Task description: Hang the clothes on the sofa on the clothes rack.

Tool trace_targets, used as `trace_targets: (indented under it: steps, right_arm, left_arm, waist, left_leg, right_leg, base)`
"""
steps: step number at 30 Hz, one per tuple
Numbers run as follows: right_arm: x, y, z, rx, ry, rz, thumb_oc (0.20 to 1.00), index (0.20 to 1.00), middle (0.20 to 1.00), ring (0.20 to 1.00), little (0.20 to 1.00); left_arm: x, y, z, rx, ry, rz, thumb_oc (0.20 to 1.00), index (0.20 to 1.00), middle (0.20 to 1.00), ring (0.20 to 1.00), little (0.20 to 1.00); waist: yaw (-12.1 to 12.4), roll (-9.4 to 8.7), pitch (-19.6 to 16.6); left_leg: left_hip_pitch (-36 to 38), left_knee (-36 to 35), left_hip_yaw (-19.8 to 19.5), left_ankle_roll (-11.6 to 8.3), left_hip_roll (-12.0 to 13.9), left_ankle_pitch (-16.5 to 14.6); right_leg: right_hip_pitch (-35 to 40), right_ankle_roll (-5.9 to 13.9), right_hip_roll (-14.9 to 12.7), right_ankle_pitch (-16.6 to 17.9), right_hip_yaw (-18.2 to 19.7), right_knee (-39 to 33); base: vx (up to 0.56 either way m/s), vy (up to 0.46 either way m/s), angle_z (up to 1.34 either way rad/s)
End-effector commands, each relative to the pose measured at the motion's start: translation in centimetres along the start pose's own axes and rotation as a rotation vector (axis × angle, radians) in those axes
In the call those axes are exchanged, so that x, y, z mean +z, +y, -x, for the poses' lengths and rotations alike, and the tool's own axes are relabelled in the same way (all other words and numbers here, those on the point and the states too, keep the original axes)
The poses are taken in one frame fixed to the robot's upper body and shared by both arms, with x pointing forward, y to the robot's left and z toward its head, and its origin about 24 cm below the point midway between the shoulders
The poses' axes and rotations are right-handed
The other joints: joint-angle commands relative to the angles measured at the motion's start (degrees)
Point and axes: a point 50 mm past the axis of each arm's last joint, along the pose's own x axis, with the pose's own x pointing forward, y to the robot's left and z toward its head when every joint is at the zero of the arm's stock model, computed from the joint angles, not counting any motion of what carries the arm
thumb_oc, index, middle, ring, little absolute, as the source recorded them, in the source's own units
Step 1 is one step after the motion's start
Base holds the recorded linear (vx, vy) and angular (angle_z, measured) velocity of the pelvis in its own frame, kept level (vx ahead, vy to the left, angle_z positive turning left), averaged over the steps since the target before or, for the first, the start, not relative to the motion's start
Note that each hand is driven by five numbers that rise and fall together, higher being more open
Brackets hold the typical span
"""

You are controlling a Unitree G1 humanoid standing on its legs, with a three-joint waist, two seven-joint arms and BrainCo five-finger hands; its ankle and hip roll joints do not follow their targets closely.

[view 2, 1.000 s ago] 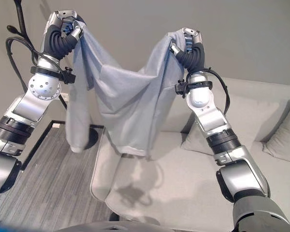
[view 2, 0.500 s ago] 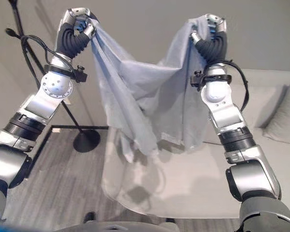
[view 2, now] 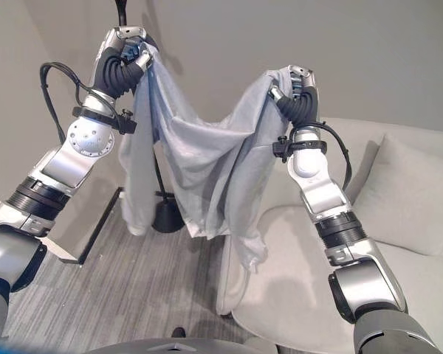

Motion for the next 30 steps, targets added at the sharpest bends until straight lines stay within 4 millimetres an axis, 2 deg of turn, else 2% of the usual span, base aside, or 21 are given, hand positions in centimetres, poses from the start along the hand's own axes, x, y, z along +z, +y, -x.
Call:
trace_targets:
  steps: [1,4,6,8,11,12,16,19,20,22,24,27,28,30]
  right_arm:
    - [3.4,-2.4,-2.2,-0.05,-0.172,0.035,0.2,0.2,0.2,0.2,0.2]
    - [3.0,-2.7,-2.2,-0.056,-0.155,0.041,0.2,0.2,0.2,0.2,0.2]
    - [2.9,-2.7,-2.2,-0.057,-0.149,0.035,0.2,0.2,0.2,0.2,0.2]
    - [2.3,-2.7,-1.8,-0.043,-0.126,0.032,0.2,0.2,0.2,0.2,0.2]
    - [2.3,-2.6,-1.7,-0.033,-0.122,0.022,0.2,0.2,0.2,0.2,0.2]
    - [2.4,-2.8,-1.9,-0.04,-0.13,0.022,0.2,0.2,0.2,0.2,0.2]
    - [2.9,-3.0,-2.3,-0.044,-0.149,0.023,0.2,0.2,0.2,0.2,0.2]
    - [3.5,-3.3,-3.0,-0.053,-0.167,0.031,0.2,0.2,0.2,0.2,0.2]
    - [3.7,-3.4,-3.2,-0.054,-0.172,0.035,0.2,0.2,0.2,0.2,0.2]
    - [3.7,-3.7,-3.2,-0.062,-0.172,0.042,0.2,0.2,0.2,0.2,0.2]
    - [3.5,-4.1,-3.0,-0.069,-0.17,0.059,0.2,0.2,0.2,0.2,0.2]
    - [3.3,-4.7,-2.9,-0.078,-0.165,0.075,0.2,0.2,0.2,0.2,0.2]
    - [3.1,-4.5,-2.7,-0.072,-0.155,0.072,0.2,0.2,0.2,0.2,0.2]
    - [2.7,-4.5,-2.4,-0.073,-0.142,0.064,0.2,0.2,0.2,0.2,0.2]
  left_arm:
    - [1.1,1.5,-1.6,0.079,-0.043,0.011,0.2,0.2,0.2,0.2,0.2]
    - [1.1,1.4,-1.7,0.068,-0.047,0.01,0.2,0.2,0.2,0.2,0.2]
    - [1.2,1.6,-1.7,0.069,-0.052,0.006,0.2,0.2,0.2,0.2,0.2]
    - [1.1,1.5,-1.6,0.072,-0.046,0.017,0.2,0.2,0.2,0.2,0.2]
    - [1.1,1.6,-1.6,0.076,-0.041,0.023,0.2,0.2,0.2,0.2,0.2]
    - [1.2,1.8,-1.7,0.082,-0.046,0.03,0.2,0.2,0.2,0.2,0.2]
    - [1.3,1.7,-1.6,0.098,-0.047,0.057,0.2,0.2,0.2,0.2,0.2]
    - [1.6,1.8,-1.9,0.099,-0.059,0.066,0.2,0.2,0.2,0.2,0.2]
    - [1.6,2.0,-2.0,0.1,-0.064,0.061,0.2,0.2,0.2,0.2,0.2]
    - [1.5,2.1,-2.0,0.111,-0.059,0.063,0.2,0.2,0.2,0.2,0.2]
    - [1.4,2.0,-1.9,0.116,-0.056,0.071,0.2,0.2,0.2,0.2,0.2]
    - [1.2,1.6,-1.8,0.112,-0.049,0.073,0.2,0.2,0.2,0.2,0.2]
    - [1.2,1.7,-1.7,0.108,-0.048,0.077,0.2,0.2,0.2,0.2,0.2]
    - [1.2,1.4,-1.6,0.097,-0.051,0.076,0.2,0.2,0.2,0.2,0.2]
  waist:
    - [-0.79,0.81,-3.04]
    - [-0.99,0.5,-2.98]
    - [-0.78,0.4,-3.23]
    - [-0.98,0.39,-4.8]
    - [-1.28,0.25,-5.01]
    - [-1.33,-0.34,-3.94]
    - [-1.41,-0.54,-2.2]
    - [-1.27,-0.7,-1.9]
    - [-1.12,-0.72,-2.1]
    - [-1.19,-0.35,-2.27]
    - [-1.09,0.38,-2.62]
    - [-1.22,1.78,-2.94]
    - [-1.16,2.22,-3.26]
    - [-1.25,2.5,-3.89]
  left_leg:
    - [1.25,-0.69,2.0,-3.1,1.74,-3.48]
    - [1.75,-0.63,1.56,-3.09,0.95,-3.28]
    - [1.77,-0.69,1.88,-3.25,0.82,-2.74]
    - [2.66,-0.69,2.02,-3.82,1.55,-3.19]
    - [3.18,-0.08,1.75,-4.08,2.51,-3.67]
    - [1.26,5.1,0.96,-4.37,2.91,-5.51]
    - [-2.86,12.2,0.11,-5.43,3.27,-7.0]
    - [-4.63,10.81,-0.46,-6.66,6.76,-4.56]
    - [-5.15,7.66,-1.36,-7.67,10.76,-1.05]
    - [-5.3,2.93,-0.74,-8.97,15.29,3.38]
    - [-5.53,-0.32,-0.8,-10.29,18.17,6.47]
    - [-6.78,-0.69,-1.53,-11.79,19.52,7.66]
    - [-6.24,-0.69,-1.8,-12.16,19.14,6.62]
    - [-6.63,0.73,-2.32,-12.41,17.39,4.2]
  right_leg:
    - [-1.66,-2.15,5.81,-1.16,1.85,2.11]
    - [-0.1,-2.24,7.16,-0.67,3.32,-0.19]
    - [0.59,-2.25,6.89,0.42,2.7,-1.76]
    - [2.72,-2.44,7.39,1.04,2.07,-5.16]
    - [3.01,-2.56,7.97,0.46,1.85,-5.16]
    - [3.29,-2.84,7.99,0.07,1.76,-5.16]
    - [3.94,-3.68,7.93,-0.42,1.22,-5.16]
    - [3.91,-3.12,6.99,-0.66,1.35,-5.14]
    - [3.46,-2.27,5.94,-1.04,1.64,-5.09]
    - [3.45,-1.19,4.83,-1.86,1.57,-5.08]
    - [4.13,-0.5,4.13,-2.84,1.91,-5.12]
    - [5.77,0.82,2.39,-3.49,1.79,-5.16]
    - [5.81,0.88,2.06,-3.22,2.07,-5.16]
    - [6.14,2.3,-0.91,-2.36,1.79,-5.16]
  base:
    - [0.04,0.003,0.0]
    - [0.05,-0.016,0.13]
    - [0.04,-0.037,-0.01]
    - [0.16,-0.141,-0.04]
    - [0.08,-0.148,0.0]
    - [0.03,-0.154,0.0]
    - [-0.02,-0.048,0.19]
    - [0.02,0.116,0.11]
    - [0.08,0.248,-0.01]
    - [0.1,0.286,0.0]
    - [0.15,0.295,-0.12]
    - [0.15,0.382,0.07]
    - [0.19,0.41,0.08]
    - [0.16,0.46,-0.12]
